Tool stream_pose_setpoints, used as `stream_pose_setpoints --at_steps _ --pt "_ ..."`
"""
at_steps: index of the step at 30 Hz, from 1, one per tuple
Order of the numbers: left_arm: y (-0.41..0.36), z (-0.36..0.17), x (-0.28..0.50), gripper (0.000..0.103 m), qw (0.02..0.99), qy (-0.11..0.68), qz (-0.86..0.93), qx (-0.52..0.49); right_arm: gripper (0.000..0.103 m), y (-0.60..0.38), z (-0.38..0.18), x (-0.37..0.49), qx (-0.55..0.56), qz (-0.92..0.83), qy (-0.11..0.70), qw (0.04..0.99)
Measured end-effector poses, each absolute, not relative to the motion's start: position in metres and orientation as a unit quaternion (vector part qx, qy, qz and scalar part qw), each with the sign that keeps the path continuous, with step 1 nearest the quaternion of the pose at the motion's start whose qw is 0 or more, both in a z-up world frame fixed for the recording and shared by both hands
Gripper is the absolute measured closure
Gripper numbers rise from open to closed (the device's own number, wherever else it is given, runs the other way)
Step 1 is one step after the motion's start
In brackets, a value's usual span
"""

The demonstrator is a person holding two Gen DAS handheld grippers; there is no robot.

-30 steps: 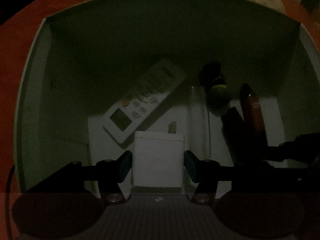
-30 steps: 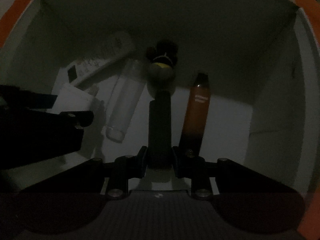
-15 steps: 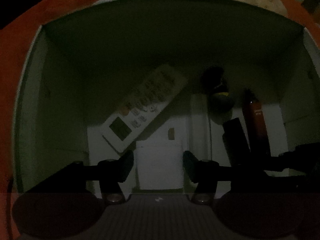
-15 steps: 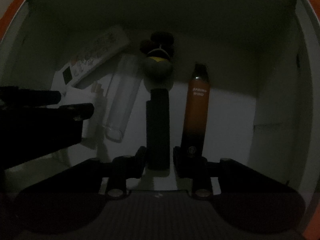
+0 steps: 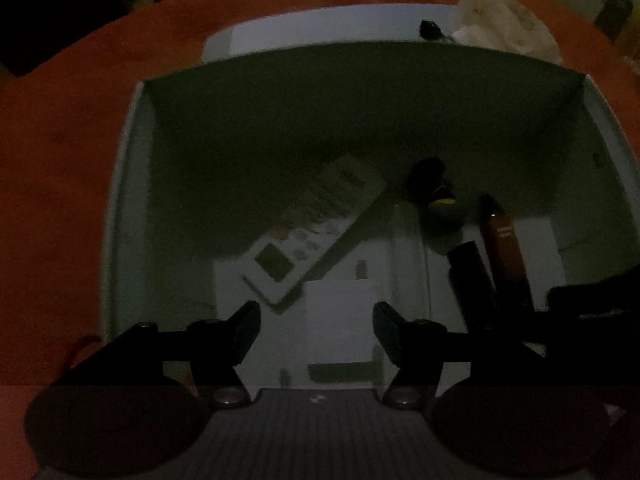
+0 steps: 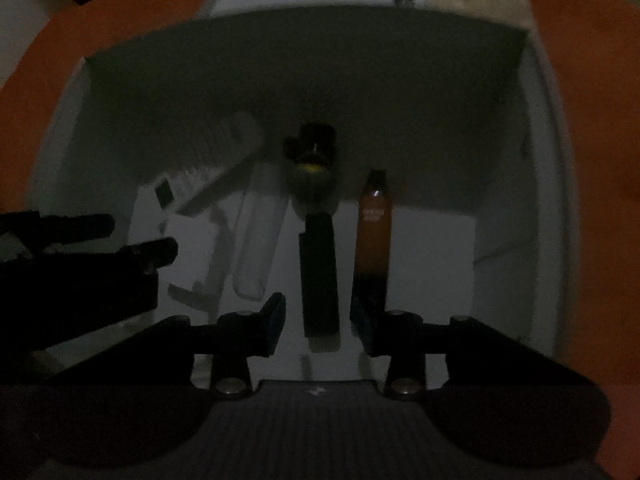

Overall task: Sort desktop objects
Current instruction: 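Withdraw both grippers from the box toward the paper sheet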

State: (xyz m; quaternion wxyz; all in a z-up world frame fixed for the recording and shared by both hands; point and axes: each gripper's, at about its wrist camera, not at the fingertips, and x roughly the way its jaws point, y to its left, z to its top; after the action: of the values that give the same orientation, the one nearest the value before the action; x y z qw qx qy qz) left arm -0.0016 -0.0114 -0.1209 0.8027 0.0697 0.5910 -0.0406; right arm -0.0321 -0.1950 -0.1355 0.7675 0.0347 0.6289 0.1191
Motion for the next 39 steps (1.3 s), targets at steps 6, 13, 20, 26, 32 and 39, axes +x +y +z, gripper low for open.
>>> stream_pose_setpoints --at_steps 6,13,20,26,32,39 --pt "-0.012 -0.090 -0.008 0.044 0.817 0.571 -0.049 0.062 0.061 -0.203 -0.106 -0.033 0.037 0.108 0.608 0.786" --pt "-0.018 -0.054 -0.002 0.044 0.831 0.550 -0.062 0.053 0.061 -0.211 -0.068 -0.019 0.036 0.103 0.585 0.804" --pt "-0.016 -0.027 0.016 0.042 0.842 0.535 -0.062 0.038 0.061 -0.228 -0.028 0.001 0.031 0.094 0.561 0.822" --pt "-0.021 -0.015 0.034 0.042 0.847 0.526 -0.064 0.033 0.061 -0.237 -0.011 0.022 0.029 0.088 0.551 0.830" --pt "-0.027 -0.006 0.053 0.042 0.850 0.521 -0.075 0.003 0.061 -0.247 -0.008 0.044 0.042 0.080 0.547 0.832" --pt "-0.034 -0.010 0.082 0.042 0.850 0.523 -0.057 -0.007 0.061 -0.261 -0.015 0.072 0.059 0.074 0.548 0.831"
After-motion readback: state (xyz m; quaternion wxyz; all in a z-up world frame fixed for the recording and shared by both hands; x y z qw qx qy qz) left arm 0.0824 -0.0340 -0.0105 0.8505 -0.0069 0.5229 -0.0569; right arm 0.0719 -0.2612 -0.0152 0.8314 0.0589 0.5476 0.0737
